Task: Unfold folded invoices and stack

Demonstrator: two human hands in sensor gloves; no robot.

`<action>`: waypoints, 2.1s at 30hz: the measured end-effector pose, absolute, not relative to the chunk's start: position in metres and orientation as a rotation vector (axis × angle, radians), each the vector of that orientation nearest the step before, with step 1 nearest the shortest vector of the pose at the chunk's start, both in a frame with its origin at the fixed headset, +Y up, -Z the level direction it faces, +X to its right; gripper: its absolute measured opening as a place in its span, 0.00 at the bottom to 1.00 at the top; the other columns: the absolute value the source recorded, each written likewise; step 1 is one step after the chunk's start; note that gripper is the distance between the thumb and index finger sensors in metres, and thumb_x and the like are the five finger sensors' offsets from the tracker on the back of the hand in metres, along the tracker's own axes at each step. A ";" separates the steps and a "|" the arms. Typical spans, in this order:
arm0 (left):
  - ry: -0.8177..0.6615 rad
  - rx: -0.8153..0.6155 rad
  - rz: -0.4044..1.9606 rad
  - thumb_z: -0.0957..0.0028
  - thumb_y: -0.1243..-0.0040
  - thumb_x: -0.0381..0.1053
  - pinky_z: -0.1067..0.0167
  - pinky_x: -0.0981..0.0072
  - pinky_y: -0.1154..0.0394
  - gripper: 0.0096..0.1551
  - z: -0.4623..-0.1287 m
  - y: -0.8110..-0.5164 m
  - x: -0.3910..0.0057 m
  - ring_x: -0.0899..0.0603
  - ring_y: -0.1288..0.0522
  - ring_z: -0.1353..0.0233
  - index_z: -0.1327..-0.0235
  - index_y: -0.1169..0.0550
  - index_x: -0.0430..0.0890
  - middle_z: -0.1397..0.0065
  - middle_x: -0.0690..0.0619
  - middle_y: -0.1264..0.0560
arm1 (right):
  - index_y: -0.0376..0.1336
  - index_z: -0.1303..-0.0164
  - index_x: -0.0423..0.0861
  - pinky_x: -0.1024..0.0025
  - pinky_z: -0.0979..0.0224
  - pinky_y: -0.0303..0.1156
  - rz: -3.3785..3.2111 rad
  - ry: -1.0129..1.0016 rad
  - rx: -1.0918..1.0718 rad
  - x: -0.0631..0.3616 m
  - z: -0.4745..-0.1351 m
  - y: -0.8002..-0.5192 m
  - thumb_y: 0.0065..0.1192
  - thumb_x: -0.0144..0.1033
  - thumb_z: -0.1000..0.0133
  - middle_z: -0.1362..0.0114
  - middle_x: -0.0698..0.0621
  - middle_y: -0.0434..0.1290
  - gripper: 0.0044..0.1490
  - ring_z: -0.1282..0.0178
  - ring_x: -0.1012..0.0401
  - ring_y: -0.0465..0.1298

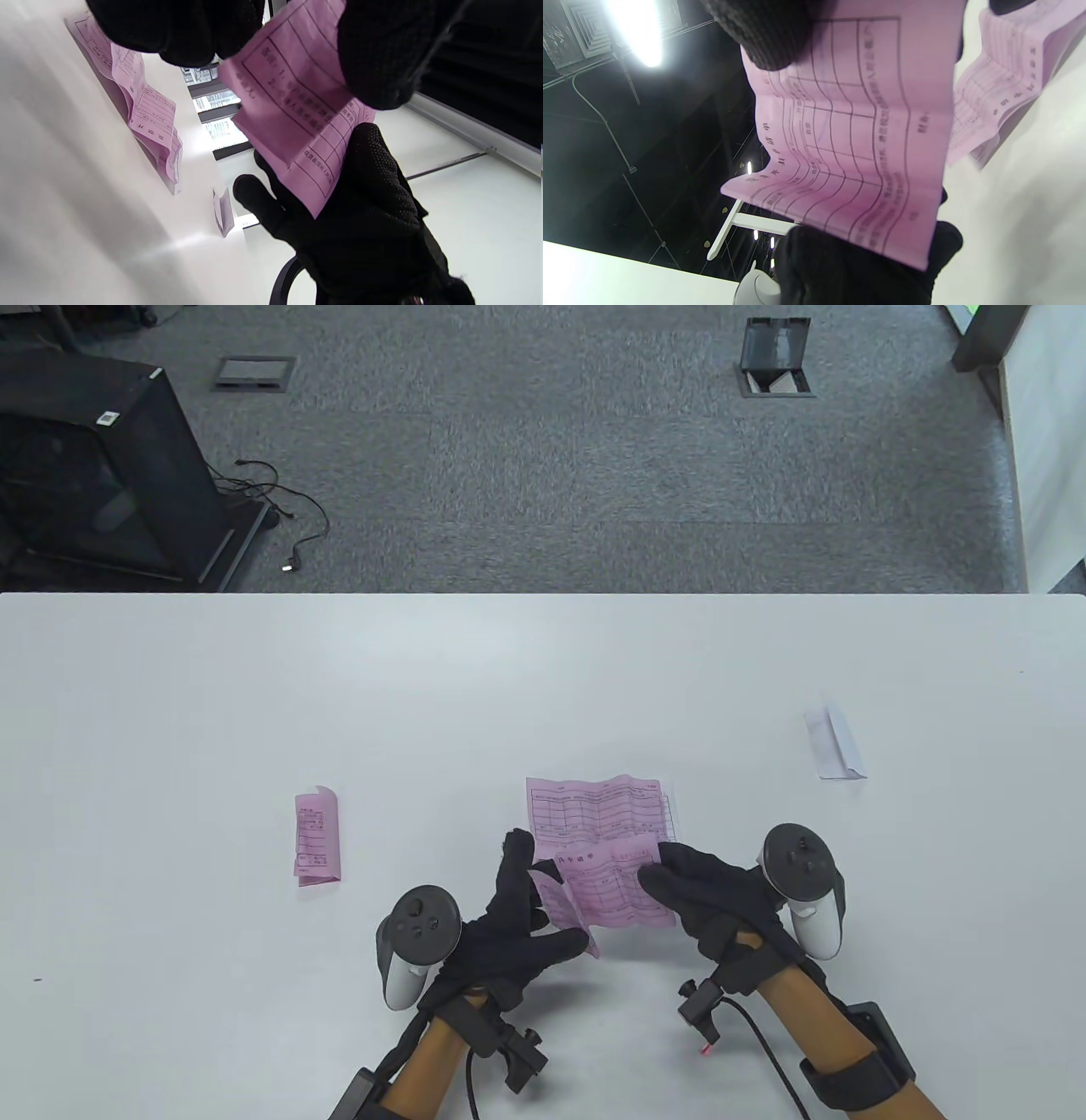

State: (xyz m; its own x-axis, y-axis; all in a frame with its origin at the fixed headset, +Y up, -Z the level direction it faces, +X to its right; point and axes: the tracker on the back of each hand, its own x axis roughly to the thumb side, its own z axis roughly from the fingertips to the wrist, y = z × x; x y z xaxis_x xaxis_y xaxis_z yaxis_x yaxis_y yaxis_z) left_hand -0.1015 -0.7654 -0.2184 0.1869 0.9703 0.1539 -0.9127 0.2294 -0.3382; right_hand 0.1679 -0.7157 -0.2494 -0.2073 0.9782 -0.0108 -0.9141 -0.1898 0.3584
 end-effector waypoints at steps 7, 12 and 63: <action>-0.260 -0.072 1.345 0.48 0.29 0.50 0.43 0.50 0.22 0.50 -0.217 -0.764 -0.105 0.44 0.20 0.42 0.19 0.44 0.45 0.42 0.51 0.20 | 0.68 0.40 0.50 0.32 0.28 0.55 1.754 0.315 0.221 0.173 -0.251 -0.725 0.57 0.44 0.43 0.36 0.46 0.75 0.23 0.31 0.44 0.69; -0.239 -0.079 1.371 0.47 0.29 0.49 0.44 0.50 0.22 0.45 -0.218 -0.767 -0.109 0.44 0.19 0.43 0.20 0.40 0.45 0.43 0.50 0.18 | 0.68 0.40 0.49 0.32 0.28 0.55 1.747 0.285 0.173 0.188 -0.253 -0.728 0.57 0.44 0.43 0.37 0.46 0.75 0.23 0.31 0.44 0.70; -0.195 -0.404 0.084 0.47 0.39 0.64 0.27 0.33 0.45 0.43 -0.209 -0.777 -0.072 0.25 0.54 0.19 0.18 0.42 0.62 0.13 0.35 0.53 | 0.54 0.20 0.56 0.23 0.26 0.43 2.944 0.244 0.629 0.122 -0.219 -0.718 0.55 0.56 0.44 0.18 0.37 0.56 0.40 0.21 0.36 0.54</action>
